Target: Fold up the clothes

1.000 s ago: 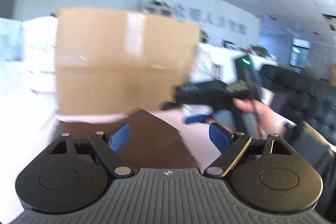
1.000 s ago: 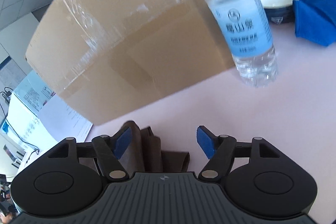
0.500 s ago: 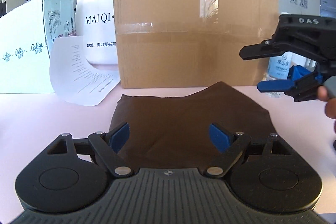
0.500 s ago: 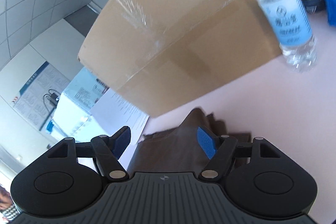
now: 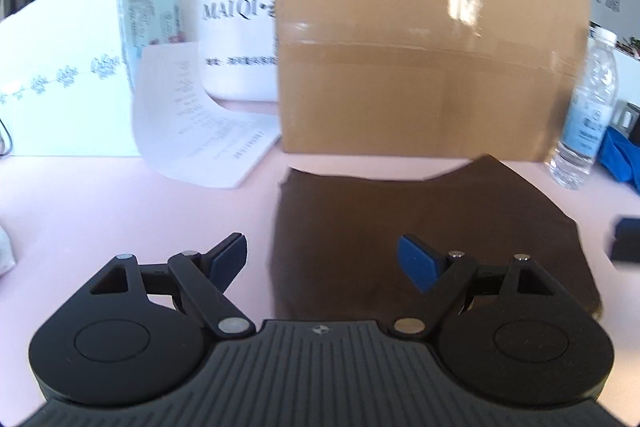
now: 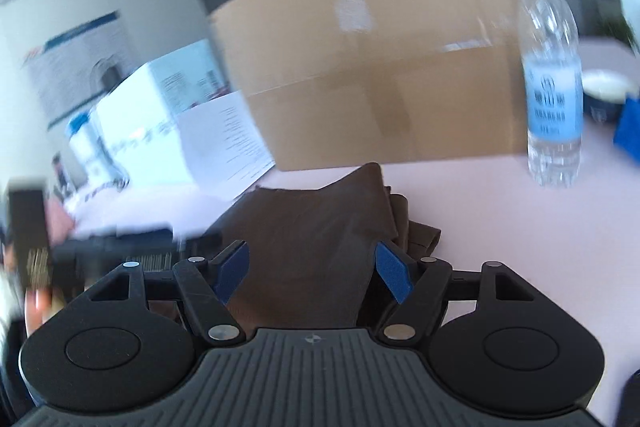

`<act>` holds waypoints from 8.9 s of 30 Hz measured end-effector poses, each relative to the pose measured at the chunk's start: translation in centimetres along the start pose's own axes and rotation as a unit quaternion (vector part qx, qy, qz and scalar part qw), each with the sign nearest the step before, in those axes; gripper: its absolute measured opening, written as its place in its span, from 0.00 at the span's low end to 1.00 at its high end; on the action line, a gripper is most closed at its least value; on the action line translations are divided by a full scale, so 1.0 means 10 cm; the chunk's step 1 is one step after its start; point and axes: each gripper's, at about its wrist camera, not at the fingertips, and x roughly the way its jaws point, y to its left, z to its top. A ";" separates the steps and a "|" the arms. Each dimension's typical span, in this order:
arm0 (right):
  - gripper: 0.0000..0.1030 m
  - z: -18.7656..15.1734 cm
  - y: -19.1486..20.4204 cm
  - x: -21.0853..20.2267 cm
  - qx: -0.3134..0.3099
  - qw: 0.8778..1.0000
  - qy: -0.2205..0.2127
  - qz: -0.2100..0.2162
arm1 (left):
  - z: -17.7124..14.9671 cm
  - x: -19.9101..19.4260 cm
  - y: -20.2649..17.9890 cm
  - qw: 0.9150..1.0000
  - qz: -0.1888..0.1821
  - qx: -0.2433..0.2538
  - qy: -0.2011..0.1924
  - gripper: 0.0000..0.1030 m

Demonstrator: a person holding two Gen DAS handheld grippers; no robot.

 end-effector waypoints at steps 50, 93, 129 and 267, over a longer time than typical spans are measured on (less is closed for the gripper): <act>0.04 -0.51 0.70 0.35 -0.015 0.998 0.044 0.048 | -0.21 -0.40 0.65 0.996 -0.074 -0.014 -0.043 0.79; 0.13 0.53 0.57 1.53 0.242 0.963 0.093 0.070 | -0.26 -0.78 0.76 0.988 0.008 -0.020 -0.154 0.80; 0.42 0.29 0.48 1.47 0.213 0.975 0.065 0.013 | -0.48 0.06 0.43 0.996 -0.011 0.076 0.045 0.85; 0.75 0.20 -0.17 0.55 0.210 0.977 -0.022 0.026 | -0.17 -0.67 -0.69 0.982 -0.152 0.103 -0.053 0.25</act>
